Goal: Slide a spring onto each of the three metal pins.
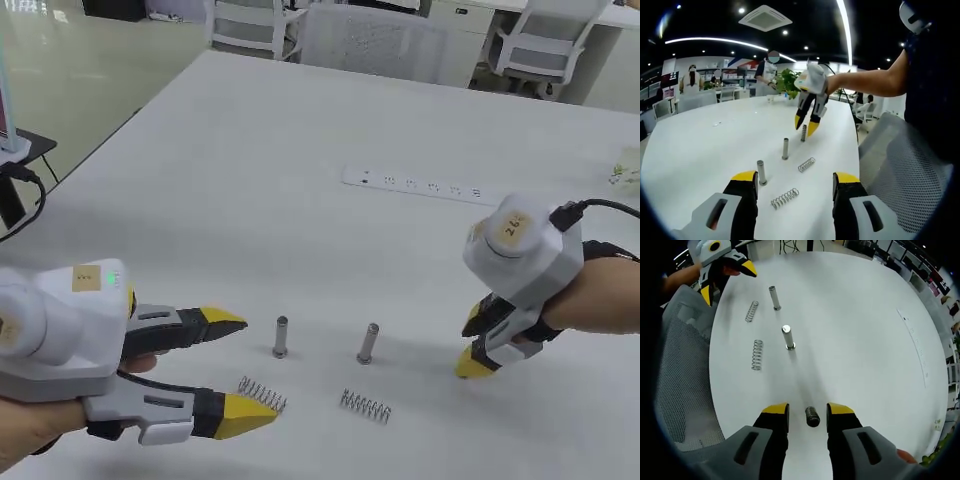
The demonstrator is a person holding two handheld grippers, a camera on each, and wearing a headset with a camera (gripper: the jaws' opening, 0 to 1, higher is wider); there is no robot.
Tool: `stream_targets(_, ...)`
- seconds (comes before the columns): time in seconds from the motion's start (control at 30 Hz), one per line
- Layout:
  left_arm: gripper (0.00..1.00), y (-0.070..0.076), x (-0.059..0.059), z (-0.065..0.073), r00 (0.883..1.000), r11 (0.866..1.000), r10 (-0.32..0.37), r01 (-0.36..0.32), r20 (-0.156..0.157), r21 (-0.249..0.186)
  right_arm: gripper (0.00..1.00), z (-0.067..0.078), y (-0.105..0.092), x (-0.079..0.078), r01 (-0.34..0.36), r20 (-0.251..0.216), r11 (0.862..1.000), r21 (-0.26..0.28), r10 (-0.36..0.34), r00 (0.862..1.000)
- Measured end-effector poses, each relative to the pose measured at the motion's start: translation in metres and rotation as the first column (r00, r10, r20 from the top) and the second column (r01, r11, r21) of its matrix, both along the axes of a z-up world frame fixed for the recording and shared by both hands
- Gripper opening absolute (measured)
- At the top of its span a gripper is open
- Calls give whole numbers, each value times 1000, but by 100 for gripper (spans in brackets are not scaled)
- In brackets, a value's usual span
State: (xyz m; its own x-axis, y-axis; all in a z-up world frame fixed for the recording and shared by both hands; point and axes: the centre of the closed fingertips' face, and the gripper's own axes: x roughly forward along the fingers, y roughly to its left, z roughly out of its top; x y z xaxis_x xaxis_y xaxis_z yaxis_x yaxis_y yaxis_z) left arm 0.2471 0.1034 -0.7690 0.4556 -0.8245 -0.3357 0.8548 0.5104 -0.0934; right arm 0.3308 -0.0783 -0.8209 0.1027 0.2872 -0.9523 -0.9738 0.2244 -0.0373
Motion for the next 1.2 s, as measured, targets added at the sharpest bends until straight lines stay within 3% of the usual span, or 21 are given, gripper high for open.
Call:
stream_targets(0.3, 55, 0, -1, 1, 1000, 1000, -1, 1, 2, 1, 29, 11, 16, -6, -35, 12, 999, 16, 35, 999)
stream_targets(0.43, 55, 1, -2, 1, 1000, 1000, -2, 2, 3, 1, 29, 17, 28, -12, -30, -5, 997, 65, 31, 1000)
stream_targets(0.67, 55, 0, -3, 2, 1000, 1000, -6, 6, 7, 3, 29, 20, 42, -25, -72, -2, 995, 66, 72, 997)
stream_targets(1.2, 55, -1, -6, 5, 1000, 1000, -13, 13, 21, 6, 28, 9, 66, -55, -138, -20, 989, 59, 139, 990)
